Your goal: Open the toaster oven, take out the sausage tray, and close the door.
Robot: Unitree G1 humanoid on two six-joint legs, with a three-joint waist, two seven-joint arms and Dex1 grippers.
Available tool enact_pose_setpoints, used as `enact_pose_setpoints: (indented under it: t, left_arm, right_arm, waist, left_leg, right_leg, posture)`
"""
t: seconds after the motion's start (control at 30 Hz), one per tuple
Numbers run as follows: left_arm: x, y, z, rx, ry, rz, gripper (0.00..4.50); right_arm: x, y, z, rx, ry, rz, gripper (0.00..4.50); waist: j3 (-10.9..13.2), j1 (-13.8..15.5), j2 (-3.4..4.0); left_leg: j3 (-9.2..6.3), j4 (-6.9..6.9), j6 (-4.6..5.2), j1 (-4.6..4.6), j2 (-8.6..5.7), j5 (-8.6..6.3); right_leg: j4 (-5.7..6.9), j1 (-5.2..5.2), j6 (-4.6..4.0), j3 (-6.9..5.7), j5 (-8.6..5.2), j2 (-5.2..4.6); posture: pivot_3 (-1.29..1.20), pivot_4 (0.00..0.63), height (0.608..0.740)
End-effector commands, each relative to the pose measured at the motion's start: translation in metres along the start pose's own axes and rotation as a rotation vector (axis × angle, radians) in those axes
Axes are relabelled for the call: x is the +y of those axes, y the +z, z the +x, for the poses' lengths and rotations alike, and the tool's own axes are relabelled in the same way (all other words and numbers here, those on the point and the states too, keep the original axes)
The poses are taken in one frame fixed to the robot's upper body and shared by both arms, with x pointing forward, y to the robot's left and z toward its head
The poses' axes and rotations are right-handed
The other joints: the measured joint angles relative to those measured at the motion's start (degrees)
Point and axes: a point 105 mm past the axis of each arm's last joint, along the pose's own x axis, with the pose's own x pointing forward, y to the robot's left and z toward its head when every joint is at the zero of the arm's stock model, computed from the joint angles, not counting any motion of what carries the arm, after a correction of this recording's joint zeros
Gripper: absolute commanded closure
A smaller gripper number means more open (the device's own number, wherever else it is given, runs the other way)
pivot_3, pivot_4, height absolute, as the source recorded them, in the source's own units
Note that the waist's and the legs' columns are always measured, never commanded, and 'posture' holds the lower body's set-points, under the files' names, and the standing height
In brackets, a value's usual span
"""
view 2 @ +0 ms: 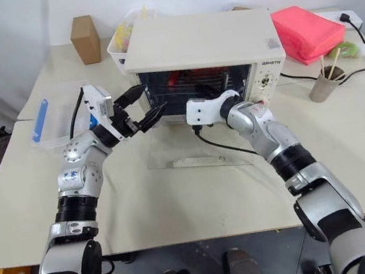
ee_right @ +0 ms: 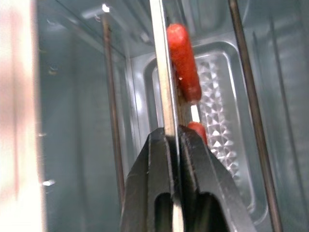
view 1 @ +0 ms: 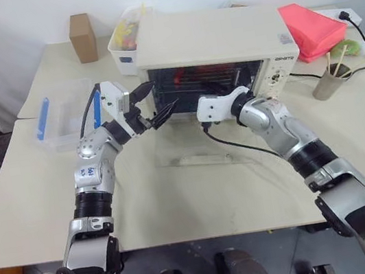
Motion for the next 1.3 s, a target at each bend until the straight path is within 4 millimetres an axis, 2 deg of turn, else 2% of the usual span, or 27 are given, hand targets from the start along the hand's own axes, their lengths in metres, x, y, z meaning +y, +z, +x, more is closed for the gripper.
enact_pose_setpoints:
  t: [0.03, 0.2, 0.27, 0.33, 0.53, 0.67, 0.77, 0.87, 0.97, 1.1, 1.3]
  left_arm:
    - [0.006, 0.015, 0.003, -0.056, 0.013, 0.022, 0.0]
    - [0.007, 0.014, 0.004, -0.059, 0.012, 0.001, 0.0]
    - [0.008, 0.013, 0.002, -0.057, 0.015, -0.006, 0.0]
    - [0.01, 0.012, 0.0, -0.054, 0.017, -0.01, 0.0]
    - [0.008, 0.005, -0.01, -0.029, -0.005, -0.033, 0.0]
    - [0.004, -0.005, -0.027, 0.017, -0.031, -0.118, 0.0]
    - [0.002, -0.009, -0.038, 0.067, -0.026, -0.235, 0.0]
    - [-0.004, -0.007, -0.06, 0.123, -0.032, -0.575, 0.0]
    - [-0.016, -0.006, -0.07, 0.211, -0.057, -0.782, 0.0]
    - [-0.024, -0.002, -0.071, 0.248, -0.054, -0.957, 0.0]
    - [-0.021, 0.001, -0.061, 0.209, 0.001, -1.059, 0.0]
  right_arm:
    - [-0.019, 0.017, -0.018, -0.053, -0.054, -0.004, 4.43]
    - [-0.012, 0.024, -0.044, -0.051, -0.024, -0.01, 4.43]
    - [-0.003, 0.039, -0.058, -0.113, 0.005, -0.093, 4.43]
    - [0.006, 0.045, -0.072, -0.125, 0.03, -0.084, 4.43]
    - [0.018, 0.047, -0.094, -0.085, 0.077, -0.056, 4.43]
    - [0.023, 0.044, -0.106, -0.065, 0.11, -0.068, 4.43]
    - [0.025, 0.044, -0.112, -0.067, 0.124, -0.076, 4.43]
    - [0.025, 0.046, -0.115, -0.083, 0.128, -0.084, 4.43]
    - [0.025, 0.05, -0.113, -0.116, 0.125, -0.086, 4.43]
    - [0.028, 0.061, -0.107, -0.187, 0.132, -0.085, 4.43]
    - [0.028, 0.074, -0.1, -0.29, 0.138, -0.083, 4.43]
  waist:
    - [0.0, 0.14, 0.0]
    - [0.0, 0.91, -0.01]
    - [0.0, 1.06, 0.0]
    - [0.0, 1.18, 0.0]
    - [0.01, 0.96, -0.02]
    - [0.01, 1.03, -0.02]
    - [0.02, 1.16, -0.04]
    - [0.03, 1.0, -0.06]
    - [0.04, 0.99, -0.07]
    - [0.04, 1.12, -0.07]
    - [0.05, 1.3, -0.09]
  left_leg:
    - [0.0, 0.02, -0.01, 0.0, -0.01, 0.0]
    - [0.03, 0.1, -0.01, 0.0, -0.04, 0.0]
    - [0.02, 0.09, -0.01, 0.0, -0.04, 0.0]
    - [0.02, 0.06, 0.0, 0.0, -0.05, 0.0]
    - [0.08, 0.14, -0.1, 0.06, -0.05, 0.07]
    - [0.1, 0.13, -0.1, 0.13, -0.05, 0.07]
    - [0.06, 0.13, -0.09, 0.13, -0.05, 0.07]
    - [0.04, 0.13, -0.08, 0.12, -0.04, 0.06]
    - [-0.01, 0.13, -0.09, 0.14, -0.04, 0.07]
    - [-0.04, 0.15, -0.09, 0.19, -0.09, 0.07]
    - [-0.06, 0.2, -0.09, 0.19, -0.11, 0.07]
  right_leg:
    - [0.01, 0.0, 0.0, 0.01, 0.0, -0.01]
    - [0.01, 0.02, 0.0, 0.05, 0.0, -0.01]
    - [0.0, 0.01, 0.0, 0.04, 0.0, -0.02]
    - [-0.05, 0.02, 0.0, 0.03, 0.0, -0.02]
    - [-0.17, 0.03, 0.0, 0.04, 0.0, 0.02]
    - [-0.13, 0.06, -0.01, 0.06, 0.0, 0.01]
    - [-0.14, 0.06, -0.01, 0.04, 0.0, 0.0]
    - [-0.13, 0.07, -0.01, 0.06, 0.0, -0.01]
    - [-0.07, 0.07, -0.04, 0.06, -0.02, -0.01]
    - [-0.08, 0.14, -0.04, 0.05, -0.02, -0.05]
    - [-0.05, 0.14, -0.04, 0.03, -0.02, -0.06]
  posture:
    - [0.0, 0.15, 0.74]
    - [0.0, 0.15, 0.74]
    - [0.0, 0.15, 0.74]
    - [0.0, 0.15, 0.74]
    - [0.0, 0.15, 0.74]
    - [0.0, 0.15, 0.74]
    - [0.0, 0.15, 0.74]
    - [0.0, 0.15, 0.74]
    - [0.0, 0.15, 0.74]
    - [0.0, 0.15, 0.74]
    - [0.0, 0.15, 0.74]
